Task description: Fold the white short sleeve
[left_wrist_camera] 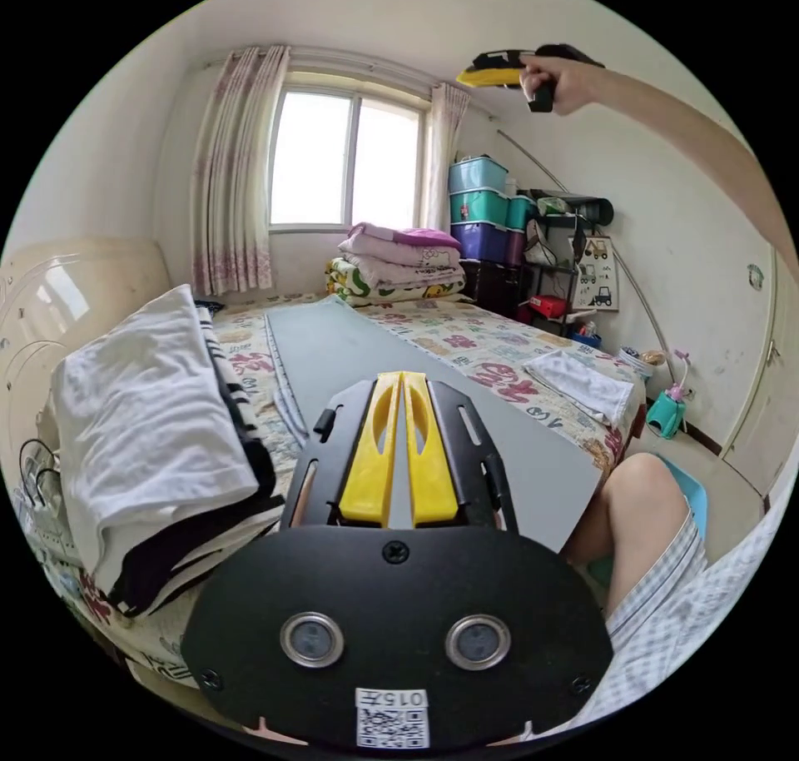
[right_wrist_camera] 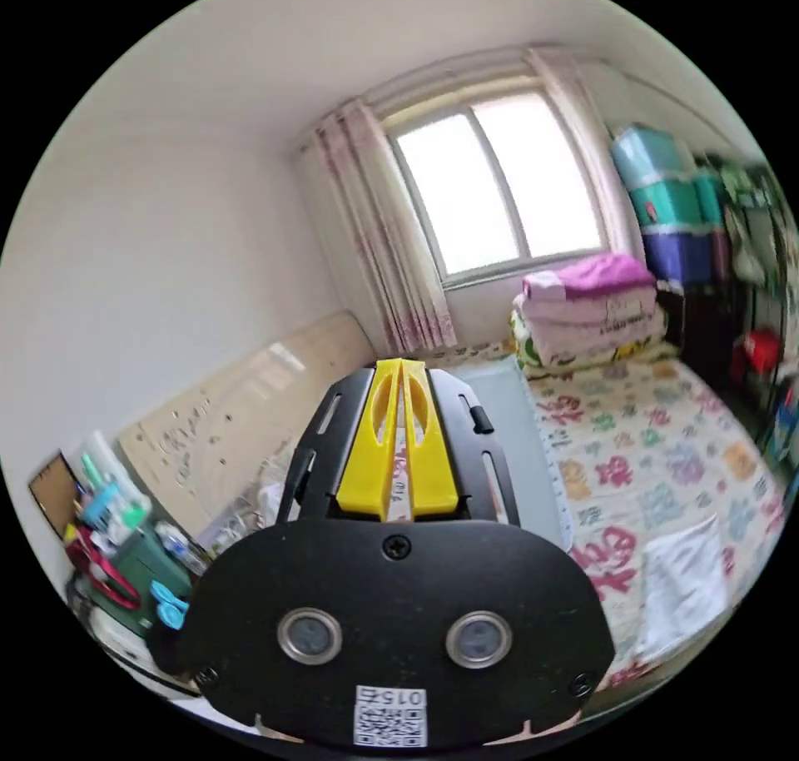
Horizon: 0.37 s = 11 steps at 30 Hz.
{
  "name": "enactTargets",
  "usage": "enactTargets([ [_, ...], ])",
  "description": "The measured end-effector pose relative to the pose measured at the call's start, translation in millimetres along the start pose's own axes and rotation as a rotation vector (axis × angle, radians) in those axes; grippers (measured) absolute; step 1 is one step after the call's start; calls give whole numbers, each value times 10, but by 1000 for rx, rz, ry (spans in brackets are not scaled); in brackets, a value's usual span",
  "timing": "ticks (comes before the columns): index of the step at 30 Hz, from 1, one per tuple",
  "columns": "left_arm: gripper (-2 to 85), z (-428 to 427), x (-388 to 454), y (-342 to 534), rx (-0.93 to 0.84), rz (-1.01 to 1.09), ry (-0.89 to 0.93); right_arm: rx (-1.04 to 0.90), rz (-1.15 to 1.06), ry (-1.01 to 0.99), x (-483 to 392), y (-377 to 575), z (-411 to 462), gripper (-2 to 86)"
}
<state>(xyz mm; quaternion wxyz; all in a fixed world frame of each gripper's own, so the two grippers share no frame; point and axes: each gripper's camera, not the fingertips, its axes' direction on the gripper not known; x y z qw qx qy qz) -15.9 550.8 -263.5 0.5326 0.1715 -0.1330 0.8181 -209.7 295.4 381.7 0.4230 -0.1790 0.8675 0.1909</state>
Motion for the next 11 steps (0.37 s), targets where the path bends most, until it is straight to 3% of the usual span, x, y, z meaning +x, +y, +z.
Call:
enactTargets([
  [2, -8, -488, -304, 540, -11, -33, -15, -45, -165, 96, -728, 405, 270, -5],
  [6, -5, -1128, -764, 1313, 13, -110, -73, 6, -272, 64, -1282, 1205, 684, -5],
  [11, 18, -2258, -1463, 2200, 215, -250, -192, -88, -362, 87, -1587, 2640, 1879, -5],
])
